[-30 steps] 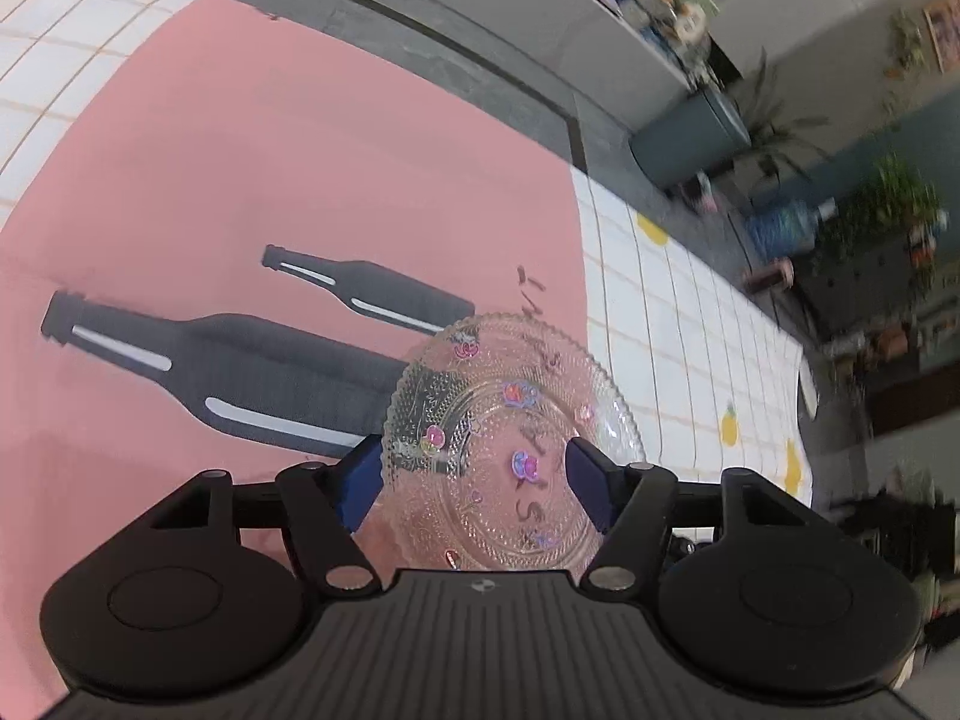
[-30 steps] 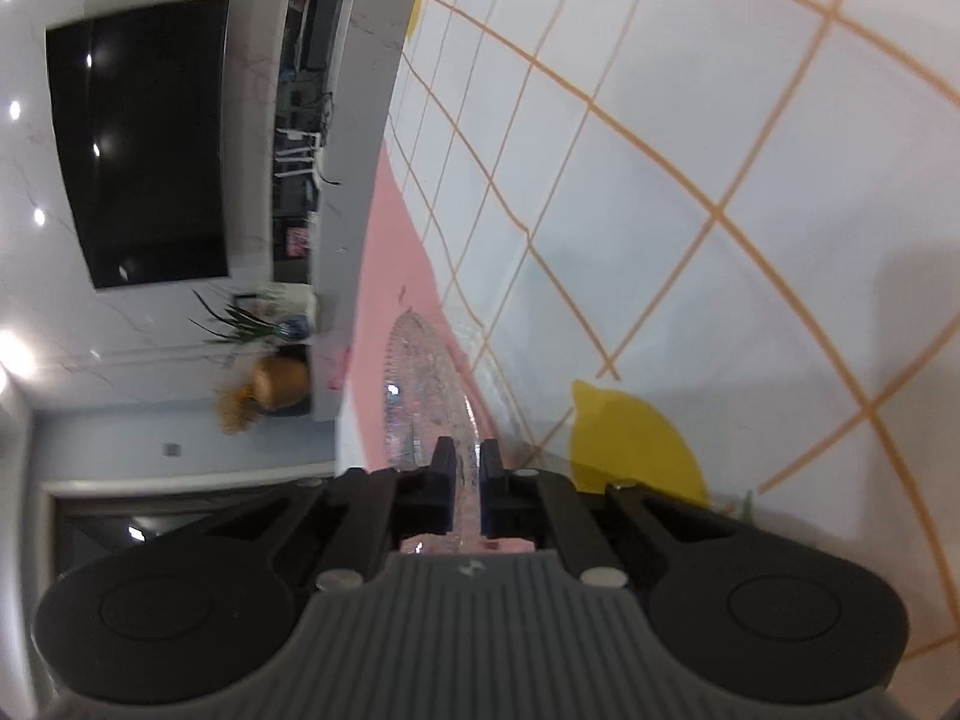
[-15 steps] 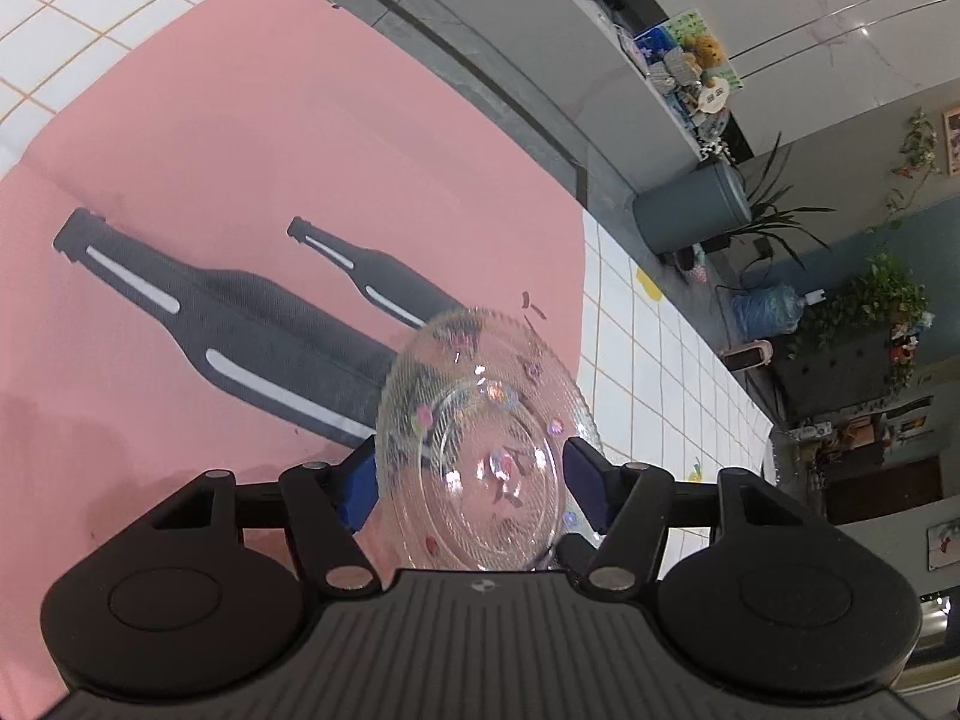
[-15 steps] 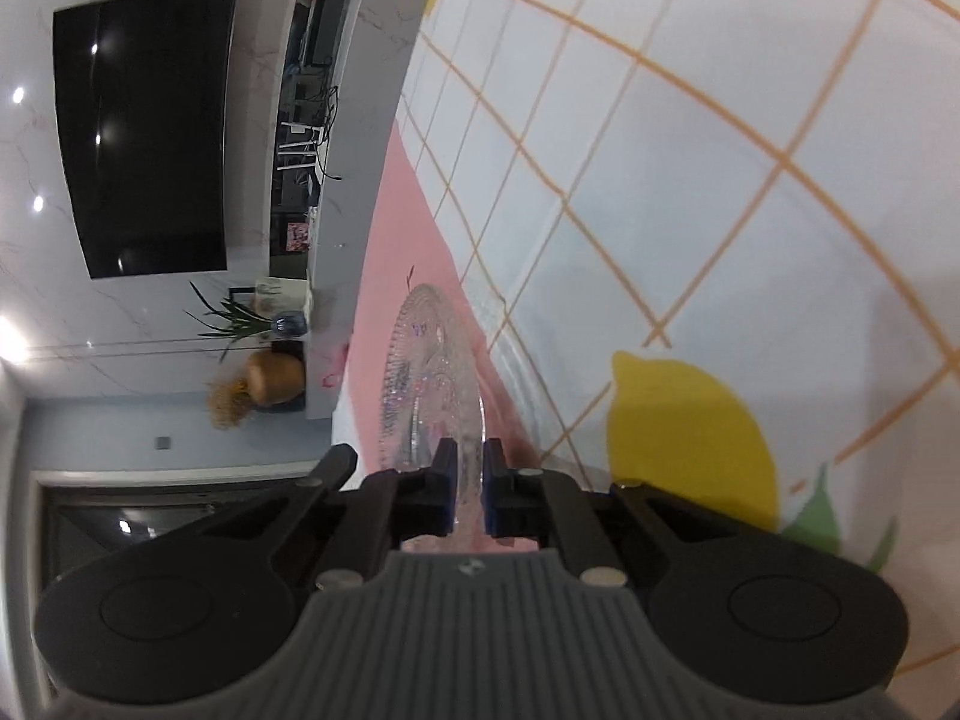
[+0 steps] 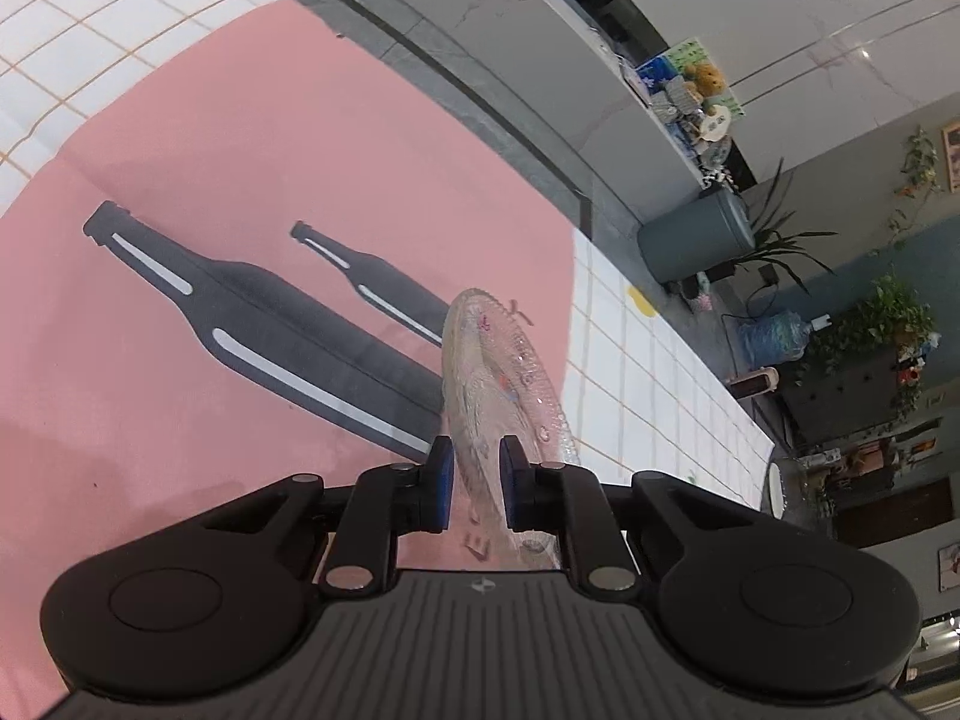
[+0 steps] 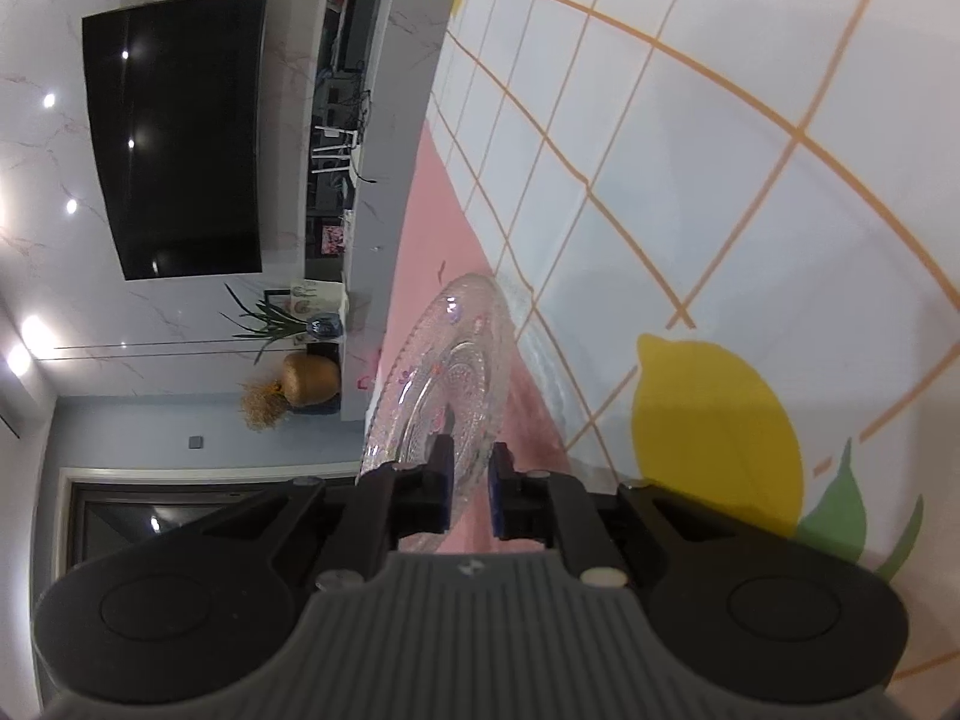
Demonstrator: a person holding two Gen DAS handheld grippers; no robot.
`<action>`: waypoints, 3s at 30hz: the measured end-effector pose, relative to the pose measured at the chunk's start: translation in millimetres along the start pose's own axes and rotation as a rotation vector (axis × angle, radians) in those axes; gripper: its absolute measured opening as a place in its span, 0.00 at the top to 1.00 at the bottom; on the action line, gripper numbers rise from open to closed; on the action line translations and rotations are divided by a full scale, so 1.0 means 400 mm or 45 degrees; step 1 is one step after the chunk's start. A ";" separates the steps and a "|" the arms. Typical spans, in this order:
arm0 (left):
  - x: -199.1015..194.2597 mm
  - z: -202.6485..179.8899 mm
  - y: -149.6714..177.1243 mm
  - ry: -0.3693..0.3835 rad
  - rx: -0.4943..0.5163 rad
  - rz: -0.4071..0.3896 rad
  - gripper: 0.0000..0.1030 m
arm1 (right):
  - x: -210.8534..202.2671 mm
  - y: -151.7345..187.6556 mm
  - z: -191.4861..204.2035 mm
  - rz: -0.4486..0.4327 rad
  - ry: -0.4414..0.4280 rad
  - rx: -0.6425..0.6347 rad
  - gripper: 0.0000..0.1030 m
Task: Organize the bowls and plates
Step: 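Lift the second glass plate on edge and carry it toward the plate stack with both tools, then lower the second glass plate onto the first glass plate and open both tools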
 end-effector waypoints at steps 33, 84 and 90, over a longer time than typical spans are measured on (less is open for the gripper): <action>-0.466 -0.184 0.316 -0.028 0.477 -0.236 0.83 | -0.335 0.330 0.258 0.005 -0.182 -0.318 0.90; -0.316 0.064 0.531 -0.339 0.337 0.183 0.56 | -0.316 0.428 -0.003 0.290 0.334 -0.187 0.94; -0.313 0.034 0.556 -0.474 0.492 0.194 0.50 | -0.315 0.459 0.075 0.264 0.497 -0.488 0.93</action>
Point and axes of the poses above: each gripper's, at about its wrist camera, not at the fingertips, and x roughly the way its jaws point, z to its left, y to its underside, the point moved 2 cm from there along x, roughly the way its jaws point, and after that the axes turned 6 degrees about -x, right-handed, at the moved point
